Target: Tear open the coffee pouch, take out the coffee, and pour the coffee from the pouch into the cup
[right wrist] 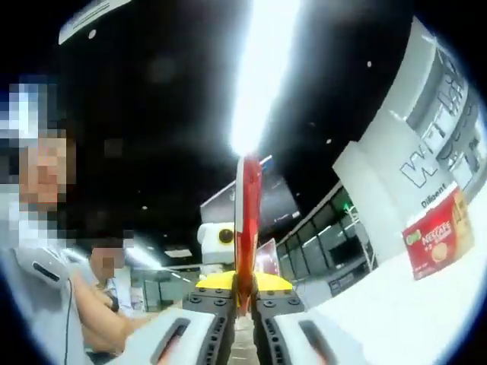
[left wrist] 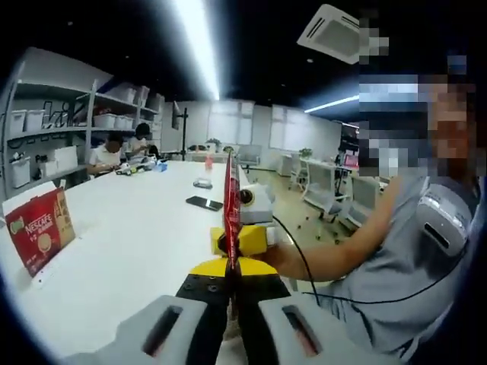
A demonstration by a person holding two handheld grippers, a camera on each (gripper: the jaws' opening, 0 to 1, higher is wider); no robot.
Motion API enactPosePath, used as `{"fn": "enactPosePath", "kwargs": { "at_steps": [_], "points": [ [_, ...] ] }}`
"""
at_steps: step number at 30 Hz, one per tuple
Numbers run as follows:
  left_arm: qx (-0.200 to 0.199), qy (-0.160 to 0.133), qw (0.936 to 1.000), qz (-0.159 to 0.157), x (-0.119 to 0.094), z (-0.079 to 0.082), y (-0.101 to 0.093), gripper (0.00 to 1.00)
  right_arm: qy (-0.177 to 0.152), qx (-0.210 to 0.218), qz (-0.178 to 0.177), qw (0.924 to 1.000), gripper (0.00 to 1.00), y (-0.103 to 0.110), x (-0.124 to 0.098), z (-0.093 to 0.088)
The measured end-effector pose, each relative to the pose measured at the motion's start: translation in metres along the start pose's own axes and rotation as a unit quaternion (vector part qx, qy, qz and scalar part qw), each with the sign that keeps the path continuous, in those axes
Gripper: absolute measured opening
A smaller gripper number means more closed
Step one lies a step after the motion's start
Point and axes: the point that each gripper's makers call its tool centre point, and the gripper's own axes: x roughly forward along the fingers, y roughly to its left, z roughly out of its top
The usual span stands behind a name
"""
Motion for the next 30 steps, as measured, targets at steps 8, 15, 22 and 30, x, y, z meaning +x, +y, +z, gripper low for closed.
{"fn": "enactPosePath", "kwargs": {
  "at_steps": [8, 15, 22, 30],
  "points": [
    [0.006, 0.033, 0.9994, 0.006, -0.001, -0.005, 0.003, 0.08, 0.045, -0.013, 0.001, 0.9989, 0.06, 0.002, 0.008, -0.008],
    [0.017, 0.036, 0.9992, -0.005, 0.000, -0.003, -0.002, 0.05, 0.060, -0.016, 0.009, 0.9980, 0.06, 0.007, 0.009, -0.009],
    [0.005, 0.017, 0.9998, -0.010, 0.001, -0.002, -0.001, 0.04, 0.050, -0.026, 0.013, 0.9983, 0.09, -0.005, 0.005, -0.002],
    [0.001, 0.013, 0.9999, -0.007, 0.004, -0.004, 0.003, 0.04, 0.018, -0.017, -0.006, 0.9997, 0.11, -0.025, -0.004, 0.015]
  ]
}}
